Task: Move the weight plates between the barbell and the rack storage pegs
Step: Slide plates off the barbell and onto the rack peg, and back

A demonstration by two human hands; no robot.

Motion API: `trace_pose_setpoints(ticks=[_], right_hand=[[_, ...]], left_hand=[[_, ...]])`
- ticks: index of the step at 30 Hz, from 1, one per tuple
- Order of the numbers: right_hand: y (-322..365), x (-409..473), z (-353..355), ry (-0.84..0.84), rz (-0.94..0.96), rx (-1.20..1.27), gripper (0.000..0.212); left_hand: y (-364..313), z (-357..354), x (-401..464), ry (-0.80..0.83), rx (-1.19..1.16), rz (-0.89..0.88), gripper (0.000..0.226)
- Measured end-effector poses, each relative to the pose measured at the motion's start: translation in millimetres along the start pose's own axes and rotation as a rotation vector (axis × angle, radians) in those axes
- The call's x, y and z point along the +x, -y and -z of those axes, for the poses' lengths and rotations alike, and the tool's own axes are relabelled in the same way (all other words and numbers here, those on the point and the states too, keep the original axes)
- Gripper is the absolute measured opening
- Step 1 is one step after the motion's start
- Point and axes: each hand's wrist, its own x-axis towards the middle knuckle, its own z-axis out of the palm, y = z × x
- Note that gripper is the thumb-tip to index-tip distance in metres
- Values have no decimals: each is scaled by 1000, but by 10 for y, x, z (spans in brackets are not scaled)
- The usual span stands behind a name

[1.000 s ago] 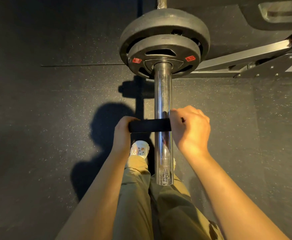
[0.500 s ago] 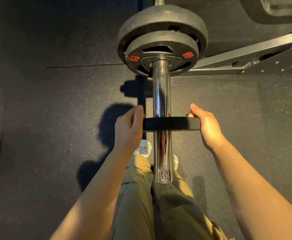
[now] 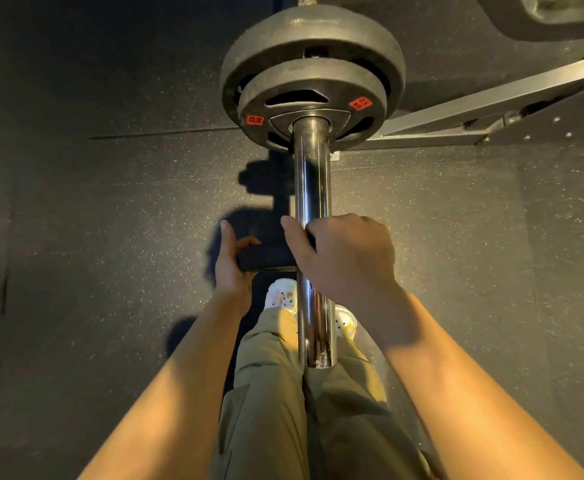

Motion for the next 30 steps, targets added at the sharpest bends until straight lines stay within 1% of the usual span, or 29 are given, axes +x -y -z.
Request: trace_pose_setpoints(ticks=[2, 3, 5, 7, 9, 12, 14, 18, 21, 23, 24, 25, 27, 28, 29, 30], right_hand=[[-69, 3, 25, -41, 26, 69, 52], [-123, -5, 41, -17, 19, 133, 55], [-265, -25, 90, 166, -100, 330, 61], [-471, -86, 101, 317, -285, 578, 60], [-676, -128, 42, 390, -418, 786, 58], [-841, -138, -108, 382, -502, 949, 51], [-863, -142, -164, 364, -545, 1010, 49], [-820, -164, -170, 316, -599, 1070, 50], [-760, -178, -103, 306, -583, 1003, 53], [-662, -189, -14, 299, -557, 879, 56], [-590, -194, 40, 318, -511, 778, 58], [-509, -191, 87, 350, -435, 612, 61], [-296, -187, 173, 383, -198, 247, 72], [-210, -190, 186, 357, -113, 170, 72], [-140, -190, 184, 337, -71, 145, 68], [-90, -190, 178, 323, -55, 132, 65]], left_hand=[[-38, -1, -46, 26, 50, -39, 61], [-71, 7, -66, 50, 96, -78, 62], [-146, 26, -109, 97, 285, -208, 69], [-194, 28, -161, 104, 467, -349, 70], [-210, -11, -267, 81, 503, -425, 68], [-245, -123, -425, 106, 509, -523, 75], [-254, -159, -423, 98, 518, -538, 75], [-275, -143, -349, 100, 519, -493, 56], [-257, -110, -316, 104, 443, -444, 48], [-233, -72, -286, 91, 348, -393, 41], [-182, -9, -229, 100, 279, -339, 39], [-118, 50, -154, 122, 190, -258, 37], [83, 191, 14, 165, 16, -47, 33], [186, 236, 69, 170, -59, 47, 31], [277, 261, 103, 177, -125, 115, 29], [351, 278, 122, 192, -181, 140, 29]])
